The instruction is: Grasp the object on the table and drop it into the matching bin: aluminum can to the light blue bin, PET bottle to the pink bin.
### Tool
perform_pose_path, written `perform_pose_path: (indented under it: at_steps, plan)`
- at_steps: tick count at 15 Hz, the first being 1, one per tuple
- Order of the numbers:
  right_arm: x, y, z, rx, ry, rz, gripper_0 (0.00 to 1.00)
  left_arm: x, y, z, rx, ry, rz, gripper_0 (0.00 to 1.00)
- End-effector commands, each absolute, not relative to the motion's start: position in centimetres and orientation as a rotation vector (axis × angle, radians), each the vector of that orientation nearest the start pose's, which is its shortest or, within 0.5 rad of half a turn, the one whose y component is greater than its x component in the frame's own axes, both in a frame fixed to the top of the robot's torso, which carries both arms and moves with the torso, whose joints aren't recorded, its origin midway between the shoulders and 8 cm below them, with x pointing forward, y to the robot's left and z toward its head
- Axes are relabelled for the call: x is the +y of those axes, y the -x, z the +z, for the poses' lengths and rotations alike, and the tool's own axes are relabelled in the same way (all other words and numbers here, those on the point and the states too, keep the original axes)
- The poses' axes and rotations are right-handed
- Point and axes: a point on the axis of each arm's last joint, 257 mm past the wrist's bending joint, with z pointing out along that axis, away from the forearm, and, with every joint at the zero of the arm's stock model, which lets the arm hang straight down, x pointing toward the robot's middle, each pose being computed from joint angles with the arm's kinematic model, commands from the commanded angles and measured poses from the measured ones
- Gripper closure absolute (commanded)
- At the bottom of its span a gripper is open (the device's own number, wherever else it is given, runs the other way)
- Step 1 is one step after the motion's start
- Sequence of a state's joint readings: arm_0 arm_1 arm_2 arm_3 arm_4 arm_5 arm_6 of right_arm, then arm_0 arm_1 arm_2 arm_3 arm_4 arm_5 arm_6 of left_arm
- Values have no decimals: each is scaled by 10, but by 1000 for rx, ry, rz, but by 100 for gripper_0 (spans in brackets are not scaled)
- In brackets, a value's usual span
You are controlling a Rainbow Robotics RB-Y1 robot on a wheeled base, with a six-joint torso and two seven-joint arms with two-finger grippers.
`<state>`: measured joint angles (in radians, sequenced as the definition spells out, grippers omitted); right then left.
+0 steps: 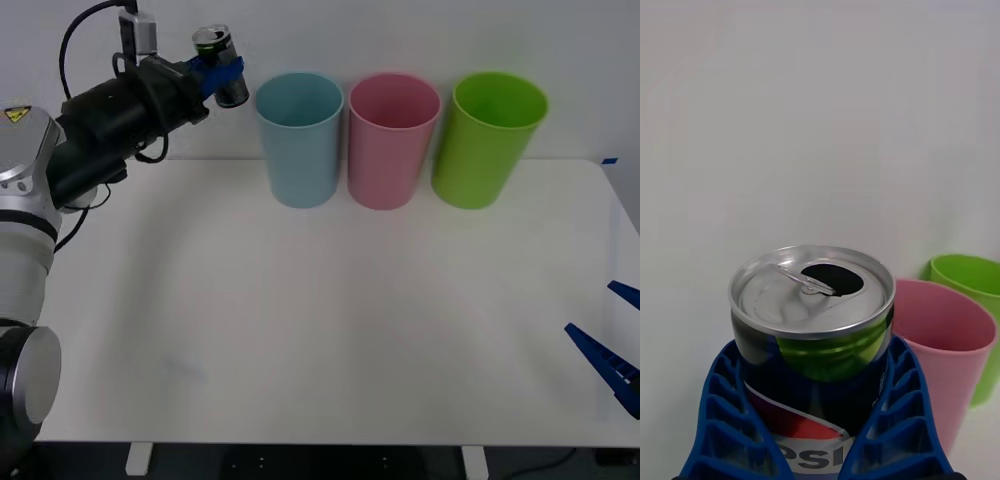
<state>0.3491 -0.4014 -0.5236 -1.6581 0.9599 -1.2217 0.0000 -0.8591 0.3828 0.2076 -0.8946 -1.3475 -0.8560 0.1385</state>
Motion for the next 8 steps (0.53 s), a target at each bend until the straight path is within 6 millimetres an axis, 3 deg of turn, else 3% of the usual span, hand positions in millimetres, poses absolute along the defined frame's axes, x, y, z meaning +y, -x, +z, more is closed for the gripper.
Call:
perform_pose_path:
  at_steps: [1,8]
  plan:
    - [-330,-342,-169,1441,465,567,0,134,-684,5,1372,-568,-587,100]
    - [-330,-342,-169,1441,465,567,0,84,-704,7,1389,-541,-559,100]
